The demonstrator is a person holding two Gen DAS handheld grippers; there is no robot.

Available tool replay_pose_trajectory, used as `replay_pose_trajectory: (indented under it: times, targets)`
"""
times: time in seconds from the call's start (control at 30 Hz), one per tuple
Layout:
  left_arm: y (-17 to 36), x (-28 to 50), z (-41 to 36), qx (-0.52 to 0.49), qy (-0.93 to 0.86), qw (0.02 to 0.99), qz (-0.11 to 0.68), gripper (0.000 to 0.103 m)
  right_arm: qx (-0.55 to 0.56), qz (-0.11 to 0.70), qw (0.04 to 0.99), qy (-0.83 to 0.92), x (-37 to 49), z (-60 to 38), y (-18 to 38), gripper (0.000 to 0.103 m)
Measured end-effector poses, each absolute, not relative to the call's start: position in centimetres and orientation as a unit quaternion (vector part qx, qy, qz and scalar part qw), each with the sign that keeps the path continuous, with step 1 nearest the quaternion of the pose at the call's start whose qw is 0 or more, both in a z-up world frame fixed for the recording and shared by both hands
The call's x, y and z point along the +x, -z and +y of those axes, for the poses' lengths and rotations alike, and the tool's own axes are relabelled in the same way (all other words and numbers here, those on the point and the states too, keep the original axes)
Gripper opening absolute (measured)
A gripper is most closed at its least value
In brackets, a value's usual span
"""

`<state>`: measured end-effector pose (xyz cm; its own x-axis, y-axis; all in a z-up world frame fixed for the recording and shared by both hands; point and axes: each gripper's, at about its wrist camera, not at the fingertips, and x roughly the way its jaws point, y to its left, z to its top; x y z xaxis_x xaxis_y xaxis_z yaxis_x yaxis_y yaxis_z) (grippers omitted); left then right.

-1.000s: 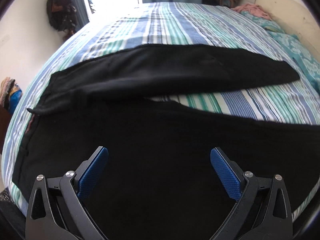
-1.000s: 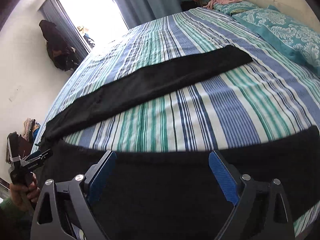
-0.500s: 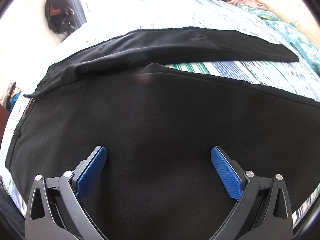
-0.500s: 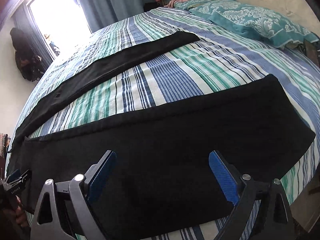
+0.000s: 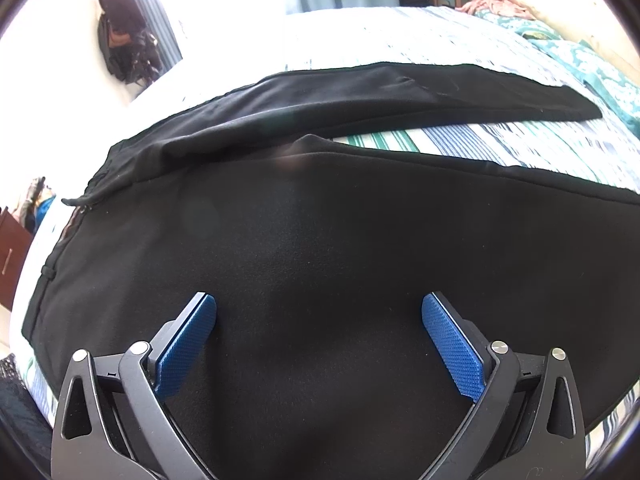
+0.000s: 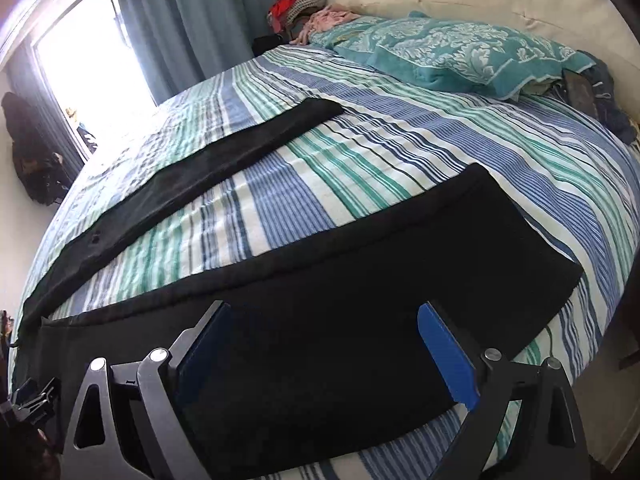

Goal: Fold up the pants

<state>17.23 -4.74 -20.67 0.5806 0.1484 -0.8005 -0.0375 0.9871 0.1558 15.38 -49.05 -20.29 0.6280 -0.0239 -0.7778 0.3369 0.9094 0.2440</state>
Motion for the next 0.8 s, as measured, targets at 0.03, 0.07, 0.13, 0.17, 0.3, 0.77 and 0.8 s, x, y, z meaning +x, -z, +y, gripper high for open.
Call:
replay_pose_trajectory:
  times: [0.03,0.07,0.13,0.17,0.3,0.77,0.8]
  targets:
    - [20.7,17.2,-4.7,0.061,-0.052,0.887,0.454,0.103,0.185,0.410,0.890,0.076,15.6,-48.2,19.8,0.093]
    - [20.7,17.2,-4.7,0.061,-0.053,0.888,0.454,0.103,0.177,0.407,0.895,0.050,15.9,-47.2,19.5,0.093]
    - [20.7,17.1,-4.8,0.061,-0.054,0.888,0.453,0.103,0.146,0.408,0.901,0.005,16.7,-44.4,19.1,0.094]
    - [20.7,17.1,-4.8,0.058,-0.053,0.888,0.454,0.103,0.129,0.409,0.903,-0.013,17.0,-42.9,19.0,0.094]
    - [20.5,17.2,-4.4,0.047,-0.049,0.884,0.463,0.103,0.094,0.407,0.902,-0.107,17.7,-37.4,18.9,0.098]
    - [19.6,16.3,-2.3,0.020,0.004,0.840,0.543,0.102,-0.039,0.457,0.869,-0.184,17.3,-29.1,21.9,0.103]
    - [19.3,16.0,-1.8,0.011,0.008,0.843,0.538,0.102,-0.043,0.463,0.867,-0.179,17.3,-29.1,22.2,0.103]
